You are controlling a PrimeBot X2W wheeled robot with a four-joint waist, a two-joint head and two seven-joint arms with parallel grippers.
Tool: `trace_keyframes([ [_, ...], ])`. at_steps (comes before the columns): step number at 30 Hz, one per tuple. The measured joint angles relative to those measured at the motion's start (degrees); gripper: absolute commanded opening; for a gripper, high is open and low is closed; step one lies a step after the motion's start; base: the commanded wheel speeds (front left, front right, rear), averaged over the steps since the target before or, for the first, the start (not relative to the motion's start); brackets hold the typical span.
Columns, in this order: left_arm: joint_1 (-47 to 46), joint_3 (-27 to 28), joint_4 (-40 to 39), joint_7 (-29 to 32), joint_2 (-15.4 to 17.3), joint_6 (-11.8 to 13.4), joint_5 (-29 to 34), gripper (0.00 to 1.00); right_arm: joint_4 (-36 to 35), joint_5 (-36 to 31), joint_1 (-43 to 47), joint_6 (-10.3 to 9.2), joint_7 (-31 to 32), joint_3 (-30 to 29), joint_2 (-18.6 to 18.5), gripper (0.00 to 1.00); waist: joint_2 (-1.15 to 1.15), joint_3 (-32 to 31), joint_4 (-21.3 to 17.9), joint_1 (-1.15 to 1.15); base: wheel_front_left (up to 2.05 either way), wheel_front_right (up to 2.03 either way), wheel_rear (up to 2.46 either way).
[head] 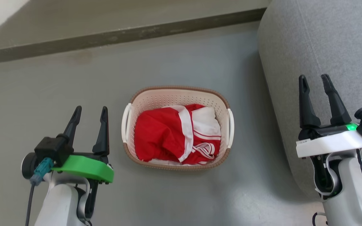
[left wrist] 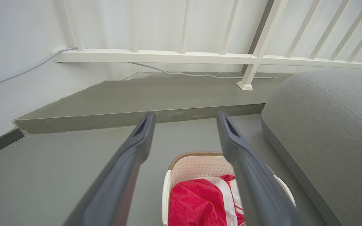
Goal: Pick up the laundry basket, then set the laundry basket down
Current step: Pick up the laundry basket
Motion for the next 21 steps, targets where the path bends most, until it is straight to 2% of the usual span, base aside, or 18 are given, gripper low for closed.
trace_keyframes([
  [12, -6.3, -0.23, 9.32, 0.87, -0.03, -0.53, -0.44, 1.0, -0.45, 0.08, -2.89, 0.02, 0.0, 0.26, 0.19, 1.0, 0.0, 6.01, -1.49, 0.0, 0.0, 0.0, 0.0],
  [21, -12.33, -2.82, 18.23, 6.93, -0.09, -1.45, -1.63, 1.0, -0.73, 0.16, -5.48, 0.14, -0.05, 0.51, 0.29, 1.0, 0.0, 10.75, -2.11, 0.01, 0.0, 0.0, 0.0],
])
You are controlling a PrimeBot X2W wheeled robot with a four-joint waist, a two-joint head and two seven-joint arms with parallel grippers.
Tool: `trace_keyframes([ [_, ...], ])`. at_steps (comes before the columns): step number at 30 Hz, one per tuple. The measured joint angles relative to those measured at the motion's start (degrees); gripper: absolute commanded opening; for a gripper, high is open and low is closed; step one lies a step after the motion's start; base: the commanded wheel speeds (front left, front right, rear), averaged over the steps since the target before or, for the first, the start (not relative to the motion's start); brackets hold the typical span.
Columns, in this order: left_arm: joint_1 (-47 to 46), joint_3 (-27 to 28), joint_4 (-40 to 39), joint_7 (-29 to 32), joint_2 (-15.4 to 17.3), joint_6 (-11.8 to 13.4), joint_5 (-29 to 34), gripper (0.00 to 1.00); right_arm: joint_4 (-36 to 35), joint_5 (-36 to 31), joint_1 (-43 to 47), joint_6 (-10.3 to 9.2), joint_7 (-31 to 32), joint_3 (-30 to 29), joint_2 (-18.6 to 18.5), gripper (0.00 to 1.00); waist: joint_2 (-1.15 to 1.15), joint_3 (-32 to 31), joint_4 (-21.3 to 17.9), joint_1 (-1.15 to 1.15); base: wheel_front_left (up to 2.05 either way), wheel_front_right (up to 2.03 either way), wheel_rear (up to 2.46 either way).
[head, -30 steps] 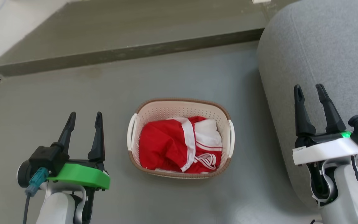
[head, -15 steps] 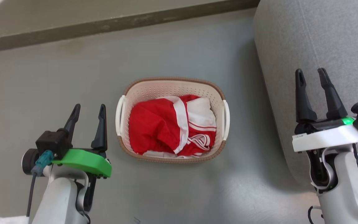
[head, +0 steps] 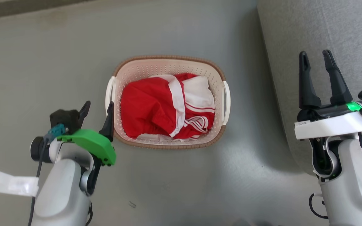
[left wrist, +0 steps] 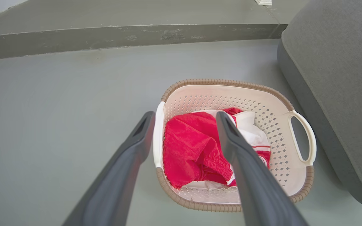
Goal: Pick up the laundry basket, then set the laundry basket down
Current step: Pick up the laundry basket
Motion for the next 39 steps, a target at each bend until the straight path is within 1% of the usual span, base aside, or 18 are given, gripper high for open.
trace_keyframes([
  [3, -2.32, -0.42, 1.97, 1.08, -0.02, -0.03, -0.71, 1.0, -0.02, -0.01, -0.96, 0.37, 0.0, 0.55, 0.05, 1.0, 0.0, 1.57, -0.15, 0.0, 0.0, 0.0, 0.0],
  [9, -8.26, 0.23, 6.35, 3.79, 0.16, -0.08, -1.71, 1.0, -0.33, -0.01, -2.61, 0.37, 0.0, 1.0, 0.1, 1.0, 0.0, 5.12, -0.67, 0.0, 0.0, 0.0, 0.0],
  [17, -13.28, 0.16, 10.47, 5.8, 1.25, -0.1, -1.48, 1.0, -0.91, -0.13, -5.41, 0.38, 0.0, 2.64, 0.12, 1.0, 0.0, 8.91, -1.57, 0.0, 0.0, 0.0, 0.0],
  [20, -14.94, 0.8, 12.79, 7.49, 1.32, -0.53, -2.4, 1.0, -1.51, -0.16, -6.94, 0.38, 0.0, 3.31, 0.11, 1.0, 0.0, 10.6, -2.02, 0.0, 0.0, 0.0, 0.0],
  [25, -16.67, 1.08, 16.36, 9.23, 2.61, -0.53, -2.49, 1.0, -2.22, -0.15, -9.06, 0.38, 0.0, 4.97, 0.13, 1.0, 0.0, 13.25, -2.96, 0.0, 0.0, 0.0, 0.0],
  [29, -19.16, 1.12, 18.19, 10.36, 2.99, -0.54, -2.49, 1.0, -2.56, -0.08, -9.98, 0.38, 0.0, 5.94, 0.13, 1.0, 0.0, 15.16, -3.77, 0.0, 0.0, 0.0, 0.0],
  [39, -23.76, 1.38, 22.72, 13.05, 5.87, -0.57, -2.5, 1.0, -2.48, 0.46, -10.55, 0.38, 0.0, 6.2, 0.14, 1.0, 0.0, 19.18, -5.93, 0.0, 0.0, 0.0, 0.0],
])
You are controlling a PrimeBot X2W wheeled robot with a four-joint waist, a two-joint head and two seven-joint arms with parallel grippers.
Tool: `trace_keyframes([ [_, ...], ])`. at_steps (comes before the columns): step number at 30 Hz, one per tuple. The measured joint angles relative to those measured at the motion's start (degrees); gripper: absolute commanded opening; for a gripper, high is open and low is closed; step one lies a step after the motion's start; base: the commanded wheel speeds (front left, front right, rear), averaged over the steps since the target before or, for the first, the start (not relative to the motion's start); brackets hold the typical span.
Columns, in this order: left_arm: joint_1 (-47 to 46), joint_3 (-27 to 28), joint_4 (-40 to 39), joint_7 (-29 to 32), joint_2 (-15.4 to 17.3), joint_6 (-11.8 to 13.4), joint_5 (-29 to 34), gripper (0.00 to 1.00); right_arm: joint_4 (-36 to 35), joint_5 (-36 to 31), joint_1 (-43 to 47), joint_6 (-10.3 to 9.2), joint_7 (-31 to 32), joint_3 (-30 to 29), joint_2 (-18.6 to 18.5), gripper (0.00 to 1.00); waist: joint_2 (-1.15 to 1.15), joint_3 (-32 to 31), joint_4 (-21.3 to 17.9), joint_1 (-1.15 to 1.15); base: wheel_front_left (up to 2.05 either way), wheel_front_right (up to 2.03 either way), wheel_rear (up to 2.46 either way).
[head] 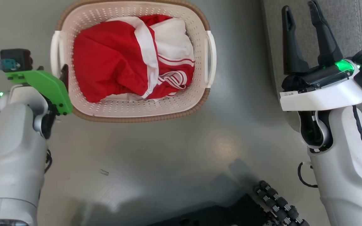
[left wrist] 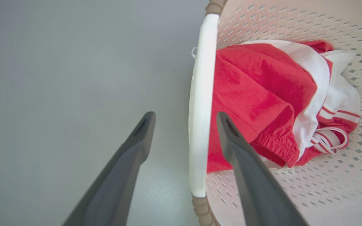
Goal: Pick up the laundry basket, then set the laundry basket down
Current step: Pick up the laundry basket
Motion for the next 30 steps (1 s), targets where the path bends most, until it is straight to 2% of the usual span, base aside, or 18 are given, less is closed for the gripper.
trace_keyframes([
  [14, -6.59, -0.33, 4.35, 3.56, 2.25, -0.01, -0.4, 1.0, -0.27, 3.12, -1.41, 0.0, 0.0, 0.53, 0.09, 1.0, 0.0, 4.85, -3.21, 0.0, 0.0, 0.0, 0.0],
  [20, -7.24, -0.63, 6.04, 3.11, 2.65, -0.01, -0.22, 1.0, -0.24, 3.52, -2.08, 0.0, 0.0, 0.2, 0.16, 1.0, 0.0, 6.03, -4.23, 0.0, 0.0, 0.0, 0.0],
  [23, -7.89, -0.69, 6.44, 2.97, 2.64, -0.01, -0.22, 0.84, -0.22, 3.54, -2.1, 0.0, 0.0, 0.2, 0.19, 1.0, 0.0, 6.14, -4.32, 0.0, 0.0, 0.0, 0.0],
  [24, -8.08, -0.73, 6.66, 2.96, 2.64, -0.01, -0.22, 0.84, -0.22, 3.54, -2.13, 0.0, 0.0, 0.2, 0.19, 1.0, 0.0, 6.13, -4.32, 0.0, 0.0, 0.0, 0.0],
  [25, -8.28, -0.71, 6.93, 2.88, 2.58, -0.01, -0.22, 0.74, -0.21, 3.54, -2.15, 0.0, 0.0, 0.2, 0.2, 1.0, 0.0, 6.12, -4.3, 0.0, 0.0, 0.0, 0.0],
  [28, -8.63, -0.68, 7.75, 1.99, 2.4, -0.01, -0.23, 0.74, -0.12, 3.54, -2.3, 0.01, 0.0, 0.2, 0.22, 1.0, 0.0, 6.01, -4.18, 0.0, 0.0, 0.0, 0.0],
  [30, -8.84, -0.67, 8.0, 1.72, 2.25, -0.01, -0.24, 0.52, -0.03, 3.54, -2.46, 0.01, 0.0, 0.19, 0.22, 1.0, 0.0, 5.89, -4.06, 0.0, 0.0, 0.0, 0.0],
])
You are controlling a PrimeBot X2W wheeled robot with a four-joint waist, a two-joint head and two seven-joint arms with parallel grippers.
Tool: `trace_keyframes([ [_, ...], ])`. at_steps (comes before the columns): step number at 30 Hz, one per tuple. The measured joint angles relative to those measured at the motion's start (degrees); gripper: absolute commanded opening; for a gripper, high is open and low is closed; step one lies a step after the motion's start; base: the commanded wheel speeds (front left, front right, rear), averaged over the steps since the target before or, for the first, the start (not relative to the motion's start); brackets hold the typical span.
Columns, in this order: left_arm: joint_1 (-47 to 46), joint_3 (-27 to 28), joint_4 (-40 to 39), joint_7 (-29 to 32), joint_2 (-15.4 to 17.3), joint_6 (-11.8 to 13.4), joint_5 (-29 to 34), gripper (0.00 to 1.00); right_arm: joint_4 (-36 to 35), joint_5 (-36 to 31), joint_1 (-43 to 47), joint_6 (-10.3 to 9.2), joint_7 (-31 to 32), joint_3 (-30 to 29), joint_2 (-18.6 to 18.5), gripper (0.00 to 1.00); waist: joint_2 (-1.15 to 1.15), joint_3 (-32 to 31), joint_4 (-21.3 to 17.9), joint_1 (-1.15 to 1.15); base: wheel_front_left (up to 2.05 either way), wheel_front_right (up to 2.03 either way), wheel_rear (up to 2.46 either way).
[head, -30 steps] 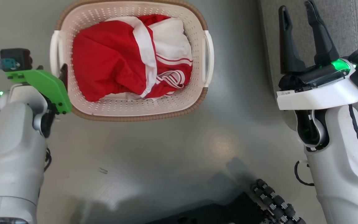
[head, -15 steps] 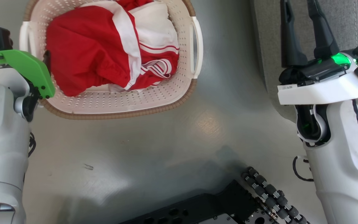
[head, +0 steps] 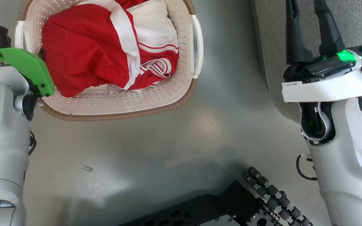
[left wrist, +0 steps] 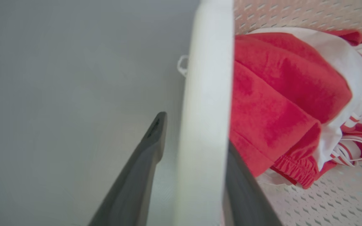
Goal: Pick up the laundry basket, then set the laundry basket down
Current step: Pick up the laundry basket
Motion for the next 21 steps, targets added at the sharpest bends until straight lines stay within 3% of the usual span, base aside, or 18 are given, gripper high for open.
trace_keyframes([
  [2, -0.08, 0.0, 0.19, -0.35, -0.27, 0.0, -0.02, 0.38, 0.11, 0.0, -0.23, 0.0, 0.0, -0.01, 0.0, 1.0, 0.0, -0.16, 0.15, 0.0, 0.0, 0.0, 0.0],
  [3, -0.1, 0.0, 0.35, -0.42, -0.42, 0.0, -0.05, 0.38, 0.15, 0.0, -0.34, -0.01, 0.0, -0.01, 0.0, 1.0, 0.0, -0.25, 0.22, 0.0, 0.0, 0.0, 0.0],
  [4, -0.12, 0.05, 0.58, -0.67, -0.52, 0.0, -0.21, 0.3, 0.21, 0.0, -0.51, 0.0, 0.0, -0.01, 0.0, 1.0, 0.0, -0.35, 0.3, 0.0, 0.0, 0.0, 0.0],
  [5, -0.14, 0.09, 0.89, -1.03, -0.56, -0.01, -0.25, 0.01, 0.22, 0.0, -0.68, -0.01, 0.0, 0.0, 0.0, 1.0, 0.0, -0.45, 0.37, 0.0, 0.0, 0.0, 0.0],
  [21, 0.16, 2.5, 4.39, -7.02, -5.08, 0.02, -4.47, 0.0, 1.76, 0.0, -0.74, 0.0, 0.0, -0.22, 0.01, 1.0, 0.0, -4.14, 2.23, 0.0, 0.0, 0.0, 0.0],
])
